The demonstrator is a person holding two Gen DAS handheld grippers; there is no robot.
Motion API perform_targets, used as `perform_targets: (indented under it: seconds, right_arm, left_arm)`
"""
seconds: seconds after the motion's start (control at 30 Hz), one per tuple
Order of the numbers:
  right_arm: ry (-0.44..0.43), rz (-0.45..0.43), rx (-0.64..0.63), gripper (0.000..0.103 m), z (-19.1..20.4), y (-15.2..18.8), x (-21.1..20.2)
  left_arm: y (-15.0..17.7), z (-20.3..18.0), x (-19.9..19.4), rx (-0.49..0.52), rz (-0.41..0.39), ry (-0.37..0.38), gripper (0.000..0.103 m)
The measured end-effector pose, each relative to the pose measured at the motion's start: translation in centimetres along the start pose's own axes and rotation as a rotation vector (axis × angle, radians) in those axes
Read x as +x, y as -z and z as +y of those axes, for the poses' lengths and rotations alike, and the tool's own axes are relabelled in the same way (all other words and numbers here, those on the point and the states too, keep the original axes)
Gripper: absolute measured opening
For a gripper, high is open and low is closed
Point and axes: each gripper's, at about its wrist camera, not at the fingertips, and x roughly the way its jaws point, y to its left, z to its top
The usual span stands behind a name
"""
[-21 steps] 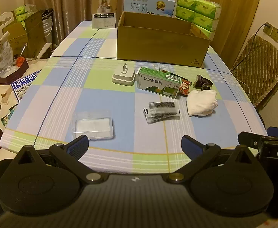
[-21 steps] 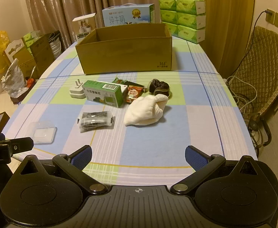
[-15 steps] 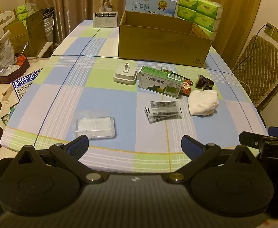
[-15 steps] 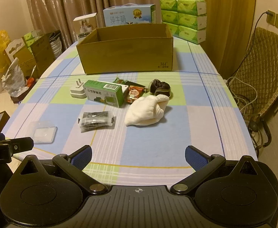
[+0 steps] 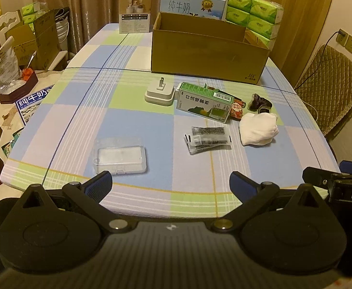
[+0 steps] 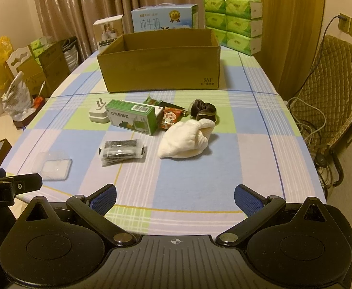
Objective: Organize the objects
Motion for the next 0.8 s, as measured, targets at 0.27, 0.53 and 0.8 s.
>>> perform_targets:
  seconds: [0.27,0.53,0.8]
  right_arm:
    - [0.003,0.003,-0.003,0.101,0.06,0.09,0.22]
    - [0.003,0.005,-0.004,0.101,0.0,0.03,0.29]
    - [0.001,0.006,-0.006,0.101,0.0,0.01,0.34]
  left_arm:
    - [0.06,-0.05,0.07,-0.002,0.005,-0.002,0.102]
    - [0.1,-0.08,0.14,-0.007,0.008,-0.006,0.102]
    - [0.14,0.06,0.21,-0.009,0.009,-0.01,0.102]
